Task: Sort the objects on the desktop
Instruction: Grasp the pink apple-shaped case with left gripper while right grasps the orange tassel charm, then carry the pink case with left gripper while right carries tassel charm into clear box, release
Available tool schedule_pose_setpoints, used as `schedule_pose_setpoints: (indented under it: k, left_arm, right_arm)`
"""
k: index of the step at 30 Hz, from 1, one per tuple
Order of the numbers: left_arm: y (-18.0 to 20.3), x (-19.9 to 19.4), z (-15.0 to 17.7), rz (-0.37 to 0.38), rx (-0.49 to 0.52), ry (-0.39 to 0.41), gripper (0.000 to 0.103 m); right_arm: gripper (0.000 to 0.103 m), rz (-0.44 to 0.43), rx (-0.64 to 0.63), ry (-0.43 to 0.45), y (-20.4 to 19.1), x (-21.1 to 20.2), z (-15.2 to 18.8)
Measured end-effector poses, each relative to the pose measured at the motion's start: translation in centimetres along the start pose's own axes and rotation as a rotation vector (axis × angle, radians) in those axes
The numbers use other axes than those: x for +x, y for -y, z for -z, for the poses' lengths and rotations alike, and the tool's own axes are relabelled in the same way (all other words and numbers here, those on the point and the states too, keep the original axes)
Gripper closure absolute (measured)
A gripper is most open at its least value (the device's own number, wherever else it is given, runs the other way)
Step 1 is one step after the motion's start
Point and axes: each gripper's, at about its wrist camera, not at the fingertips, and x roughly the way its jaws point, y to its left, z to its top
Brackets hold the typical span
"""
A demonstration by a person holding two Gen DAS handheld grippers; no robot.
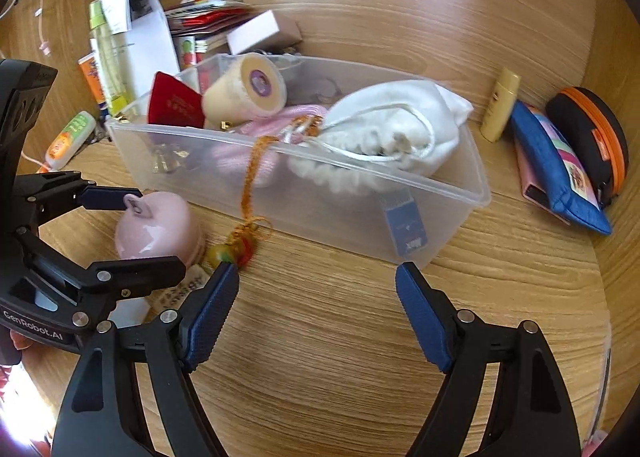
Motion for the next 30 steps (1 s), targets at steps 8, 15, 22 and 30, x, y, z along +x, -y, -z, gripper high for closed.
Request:
schedule_pose_setpoints:
  k: [8,15,22,30]
  left_arm:
    - [-1.9,-0.8,0.5,0.025,-0.047,0.01,0.039]
    - [-4.1,-1.8,1.1,0.005,-0.097,0.035,0.039]
    - [-5.1,-2.8,1.4,0.006,-0.116,0.086,0.039]
    - [-4.3,-3.3,1.1,0.005,-0.076,0.12,0.039]
  right_arm:
    - [0.025,-0.06,0.038,-0.029,-0.2,0.6,-0.3]
    - [0.044,-0.099,-0.031,-0.035,-3.0,1.8,-1.1]
    - [0.071,-0.148,-0.025,-0.069,-3.8,3.4,-1.7]
    - [0.085,-0.155,-0.013,-0.061,-3.4,3.2,-1.5]
